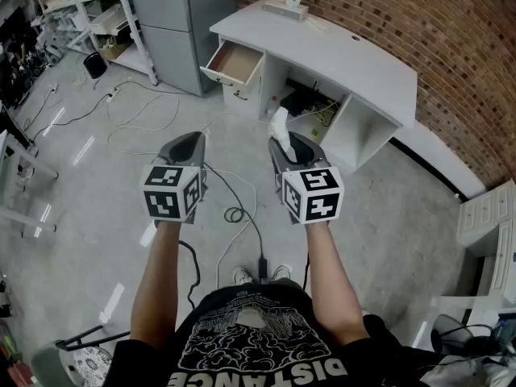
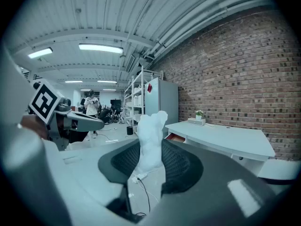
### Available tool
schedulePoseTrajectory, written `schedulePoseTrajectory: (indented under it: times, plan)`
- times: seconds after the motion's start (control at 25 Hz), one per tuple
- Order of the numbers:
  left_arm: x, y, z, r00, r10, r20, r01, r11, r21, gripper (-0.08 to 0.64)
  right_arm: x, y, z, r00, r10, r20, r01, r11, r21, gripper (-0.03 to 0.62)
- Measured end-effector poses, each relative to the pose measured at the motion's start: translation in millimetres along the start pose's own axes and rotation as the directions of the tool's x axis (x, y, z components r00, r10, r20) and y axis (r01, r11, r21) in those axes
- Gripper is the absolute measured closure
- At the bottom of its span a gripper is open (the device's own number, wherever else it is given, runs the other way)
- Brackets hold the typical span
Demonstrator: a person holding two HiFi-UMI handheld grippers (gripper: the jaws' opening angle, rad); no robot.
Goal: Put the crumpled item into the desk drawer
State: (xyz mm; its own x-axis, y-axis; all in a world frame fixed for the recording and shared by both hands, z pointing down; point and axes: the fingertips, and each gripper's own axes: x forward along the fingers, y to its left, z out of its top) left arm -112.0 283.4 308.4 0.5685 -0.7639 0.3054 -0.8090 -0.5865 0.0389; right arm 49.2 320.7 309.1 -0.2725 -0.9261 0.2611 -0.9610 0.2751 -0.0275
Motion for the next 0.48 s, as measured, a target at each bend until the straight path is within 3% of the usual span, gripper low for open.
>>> schedulePoseTrajectory:
  times: [0.48]
  plan:
    - [10,14,0,1.000,-0.016,0.000,0.016,1.000,-0.009,0.561,20,3,1,1.000,-0.006,-0.010,0.006,1.000,0.012,0.446]
